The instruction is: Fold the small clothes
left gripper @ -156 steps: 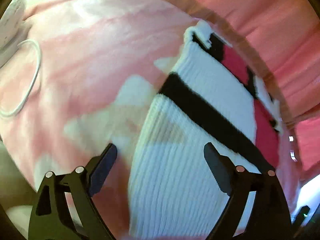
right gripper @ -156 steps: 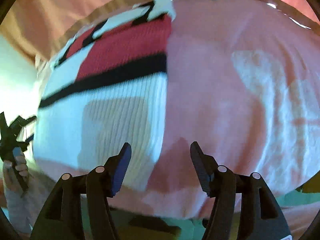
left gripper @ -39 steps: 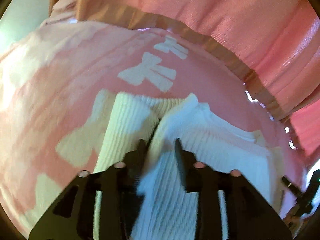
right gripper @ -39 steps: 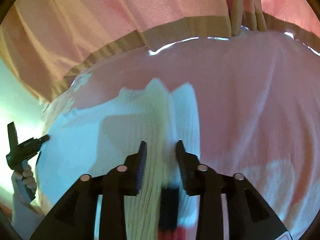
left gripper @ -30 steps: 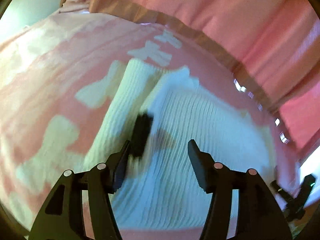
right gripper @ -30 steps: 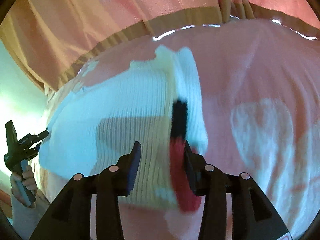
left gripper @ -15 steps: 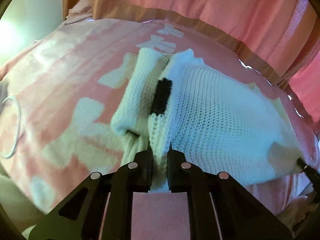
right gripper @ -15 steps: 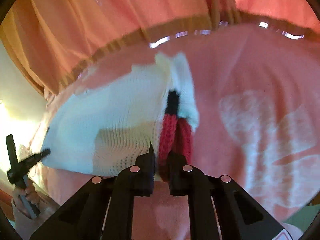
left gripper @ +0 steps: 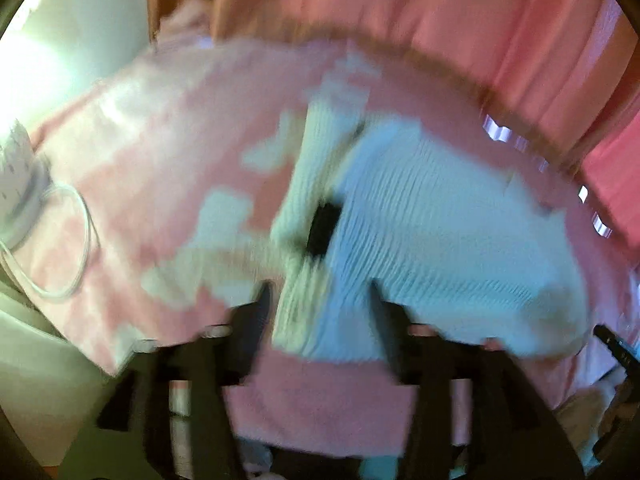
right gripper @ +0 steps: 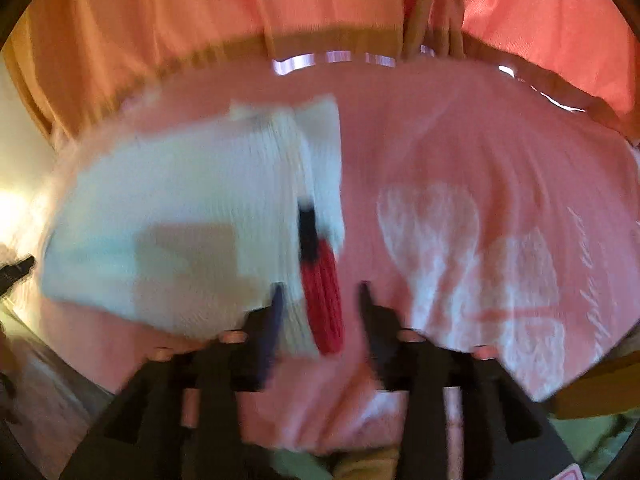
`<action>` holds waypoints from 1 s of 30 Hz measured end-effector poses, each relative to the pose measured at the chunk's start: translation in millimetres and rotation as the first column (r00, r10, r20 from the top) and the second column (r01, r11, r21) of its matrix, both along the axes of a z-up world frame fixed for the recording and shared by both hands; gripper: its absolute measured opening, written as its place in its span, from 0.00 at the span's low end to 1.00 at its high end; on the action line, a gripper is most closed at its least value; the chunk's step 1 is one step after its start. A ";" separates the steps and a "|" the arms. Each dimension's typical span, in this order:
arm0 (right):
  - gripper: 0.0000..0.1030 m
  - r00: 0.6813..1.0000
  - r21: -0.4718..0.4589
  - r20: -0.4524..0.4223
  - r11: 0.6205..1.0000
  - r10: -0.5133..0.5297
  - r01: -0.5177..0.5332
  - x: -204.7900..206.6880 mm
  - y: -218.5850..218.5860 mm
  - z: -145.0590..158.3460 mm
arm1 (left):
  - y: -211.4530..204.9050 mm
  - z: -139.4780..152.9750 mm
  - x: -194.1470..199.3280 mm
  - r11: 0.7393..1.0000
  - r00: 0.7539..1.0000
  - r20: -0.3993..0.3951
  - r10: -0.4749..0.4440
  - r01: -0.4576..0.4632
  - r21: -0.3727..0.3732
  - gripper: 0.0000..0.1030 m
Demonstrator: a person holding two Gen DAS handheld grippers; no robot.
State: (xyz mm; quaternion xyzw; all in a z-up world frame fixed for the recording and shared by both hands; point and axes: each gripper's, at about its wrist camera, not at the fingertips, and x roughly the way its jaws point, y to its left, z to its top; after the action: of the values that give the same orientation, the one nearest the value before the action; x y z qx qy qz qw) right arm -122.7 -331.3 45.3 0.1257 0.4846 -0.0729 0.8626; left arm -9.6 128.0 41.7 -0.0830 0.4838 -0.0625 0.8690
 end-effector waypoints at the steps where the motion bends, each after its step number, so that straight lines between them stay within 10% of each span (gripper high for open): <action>1: 0.54 1.000 0.018 0.024 1.000 0.012 -0.012 6.5 -2.6 4.7 | -3.5 10.3 5.9 1.000 0.999 0.032 -0.002 0.003 -0.015 0.64; 5: 0.55 0.993 0.014 0.072 0.995 0.093 -0.094 63.5 -7.0 2.6 | -39.8 18.8 55.0 0.998 0.992 0.104 -0.070 0.069 0.013 0.74; 16: 0.57 0.988 0.081 0.023 0.985 0.151 -0.153 149.8 -14.3 -62.4 | -71.3 -66.4 143.4 0.998 0.998 -0.016 -0.068 0.069 0.012 0.74; 17: 0.54 0.987 0.077 0.023 0.984 0.161 -0.162 151.2 -13.7 -63.3 | -74.4 -62.8 142.8 0.996 0.997 0.004 -0.083 0.082 0.018 0.70; 19: 0.07 0.985 0.056 0.023 0.984 0.168 -0.169 153.4 -11.5 -63.3 | -79.7 -60.1 144.1 0.992 0.992 0.021 -0.124 0.124 0.031 0.42; 21: 0.07 0.987 0.070 0.041 0.985 0.152 -0.155 153.6 -14.4 -56.3 | -82.0 -55.6 145.7 0.992 0.991 0.034 -0.129 0.128 0.022 0.11; 27: 0.06 0.964 0.076 0.248 0.990 0.095 -0.117 148.6 -26.9 1.9 | -79.6 -20.0 161.7 0.990 0.986 0.125 -0.108 0.118 -0.082 0.10; 30: 0.07 0.992 0.022 0.094 0.996 0.083 -0.085 167.9 -33.5 -39.0 | -83.4 -41.8 182.8 0.995 0.994 0.059 -0.096 0.099 -0.035 0.10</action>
State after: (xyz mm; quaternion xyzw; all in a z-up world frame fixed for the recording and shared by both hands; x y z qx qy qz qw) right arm 45.2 -364.9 6.3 0.1195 0.4495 -0.0242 0.8849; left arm 173.2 44.6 -0.1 -0.0739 0.4611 -0.1164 0.8766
